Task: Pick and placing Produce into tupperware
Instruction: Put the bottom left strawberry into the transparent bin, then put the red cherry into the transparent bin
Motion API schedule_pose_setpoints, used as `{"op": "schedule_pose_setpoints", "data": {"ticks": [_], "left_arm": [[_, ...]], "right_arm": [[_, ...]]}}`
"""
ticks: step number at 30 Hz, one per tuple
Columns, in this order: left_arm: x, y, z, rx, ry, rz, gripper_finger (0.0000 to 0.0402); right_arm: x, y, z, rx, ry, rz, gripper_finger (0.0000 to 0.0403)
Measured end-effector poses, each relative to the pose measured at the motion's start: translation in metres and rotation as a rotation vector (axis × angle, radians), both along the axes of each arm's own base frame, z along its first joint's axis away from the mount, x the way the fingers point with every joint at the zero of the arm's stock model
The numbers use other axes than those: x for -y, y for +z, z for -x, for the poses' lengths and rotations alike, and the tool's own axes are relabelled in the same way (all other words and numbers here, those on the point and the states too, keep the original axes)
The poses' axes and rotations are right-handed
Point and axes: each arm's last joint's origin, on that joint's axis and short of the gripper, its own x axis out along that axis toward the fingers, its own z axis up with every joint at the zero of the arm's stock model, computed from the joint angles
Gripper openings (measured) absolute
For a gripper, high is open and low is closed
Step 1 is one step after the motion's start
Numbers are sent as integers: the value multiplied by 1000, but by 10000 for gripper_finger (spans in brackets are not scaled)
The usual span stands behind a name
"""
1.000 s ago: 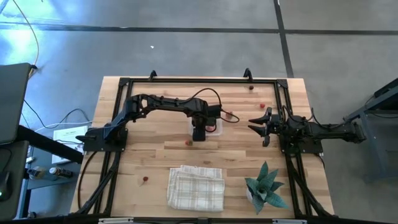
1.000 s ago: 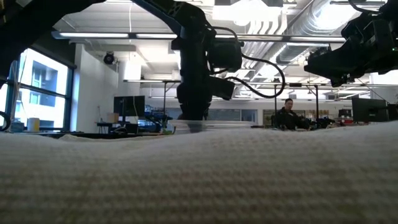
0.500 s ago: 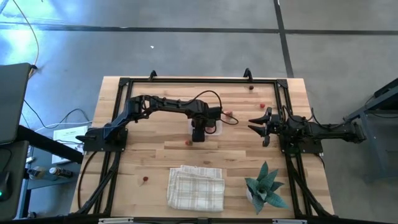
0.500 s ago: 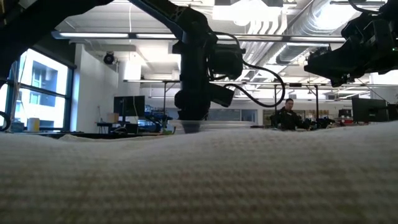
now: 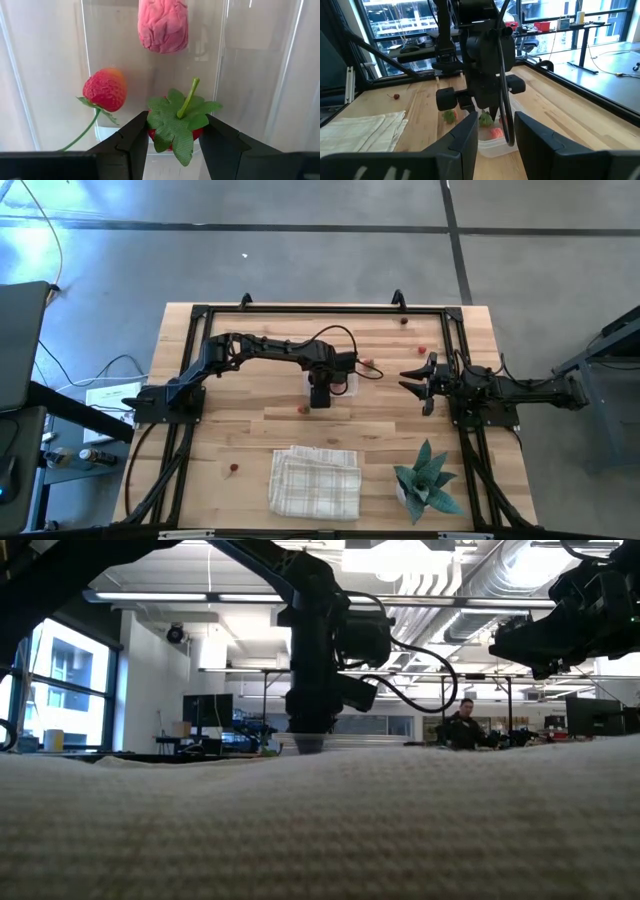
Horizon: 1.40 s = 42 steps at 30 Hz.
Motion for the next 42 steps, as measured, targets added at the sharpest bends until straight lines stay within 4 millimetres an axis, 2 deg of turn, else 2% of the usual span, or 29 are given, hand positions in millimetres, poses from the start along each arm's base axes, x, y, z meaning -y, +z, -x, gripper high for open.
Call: {"op": "schedule_pose_setpoints", "data": {"ticks": [18, 29, 42], "left_arm": [[2, 5, -2, -24, 15, -5, 152], [1, 12, -4, -16, 19, -13, 208], [4, 15, 5, -105, 31, 21, 186]], "right_arm": [[0, 0, 0, 0, 0, 0, 117], [0, 0, 0, 0, 0, 0, 117], [0, 0, 0, 0, 0, 0, 117]]}}
